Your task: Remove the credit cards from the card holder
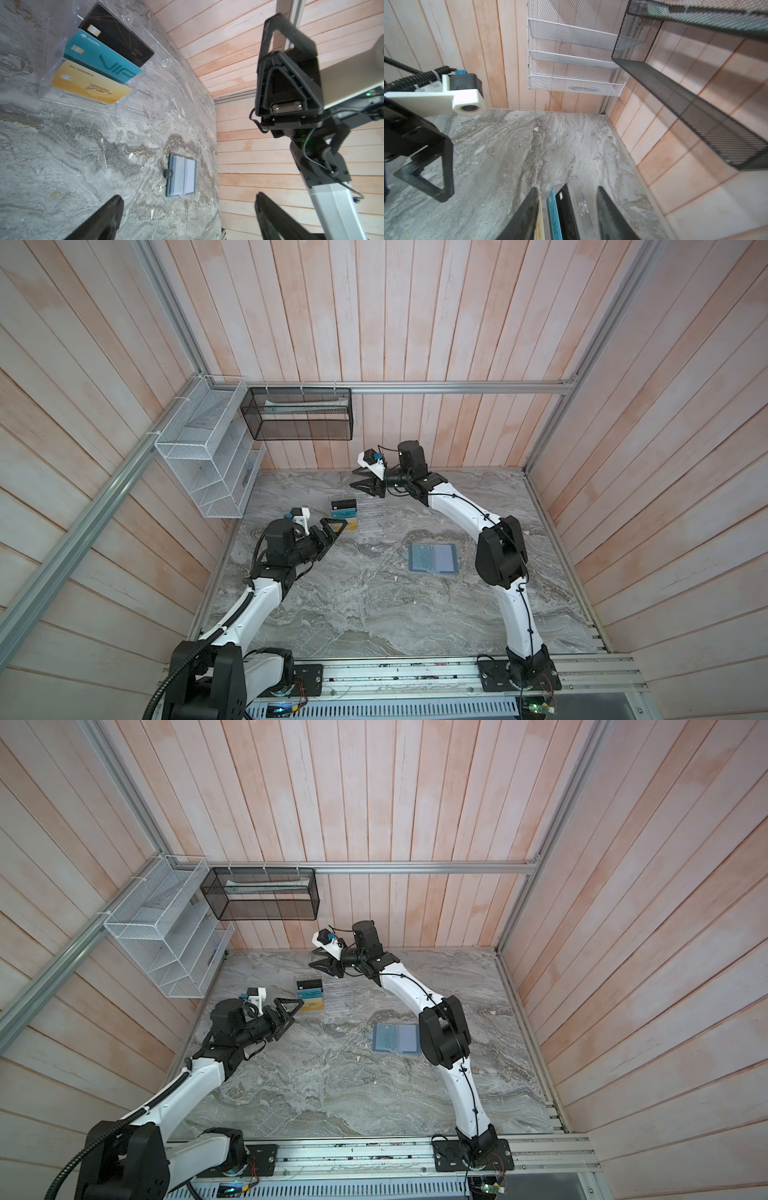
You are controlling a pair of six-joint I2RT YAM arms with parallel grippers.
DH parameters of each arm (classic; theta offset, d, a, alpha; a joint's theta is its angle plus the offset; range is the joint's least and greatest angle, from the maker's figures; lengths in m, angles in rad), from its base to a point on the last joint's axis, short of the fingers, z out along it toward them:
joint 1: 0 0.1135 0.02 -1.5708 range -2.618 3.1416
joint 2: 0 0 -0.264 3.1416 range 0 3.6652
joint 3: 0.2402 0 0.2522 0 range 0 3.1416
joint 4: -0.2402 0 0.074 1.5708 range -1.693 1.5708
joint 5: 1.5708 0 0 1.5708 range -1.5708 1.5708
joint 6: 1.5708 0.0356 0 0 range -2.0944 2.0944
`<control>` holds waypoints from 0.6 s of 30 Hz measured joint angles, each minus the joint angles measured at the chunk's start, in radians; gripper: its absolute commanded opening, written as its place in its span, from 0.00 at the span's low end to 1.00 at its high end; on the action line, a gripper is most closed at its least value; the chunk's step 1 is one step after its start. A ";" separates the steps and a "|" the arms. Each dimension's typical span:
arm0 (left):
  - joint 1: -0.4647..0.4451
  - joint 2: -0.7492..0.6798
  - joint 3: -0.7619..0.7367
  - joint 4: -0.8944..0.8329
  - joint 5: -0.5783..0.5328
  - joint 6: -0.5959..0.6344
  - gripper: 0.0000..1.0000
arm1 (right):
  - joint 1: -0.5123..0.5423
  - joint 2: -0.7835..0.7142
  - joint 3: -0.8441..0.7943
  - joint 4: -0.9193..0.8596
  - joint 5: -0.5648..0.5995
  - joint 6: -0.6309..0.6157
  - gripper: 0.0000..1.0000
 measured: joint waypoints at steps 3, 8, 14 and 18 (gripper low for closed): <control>-0.031 -0.027 0.015 -0.051 -0.020 0.021 1.00 | 0.000 -0.105 -0.101 0.006 0.078 0.051 0.83; -0.121 -0.053 0.058 -0.117 -0.055 0.049 1.00 | -0.002 -0.312 -0.340 0.052 0.210 0.148 0.98; -0.301 -0.045 0.095 -0.124 -0.126 0.052 1.00 | -0.026 -0.557 -0.621 0.098 0.412 0.304 0.98; -0.431 0.038 0.141 -0.108 -0.177 0.047 1.00 | -0.088 -0.678 -0.765 0.103 0.481 0.428 0.98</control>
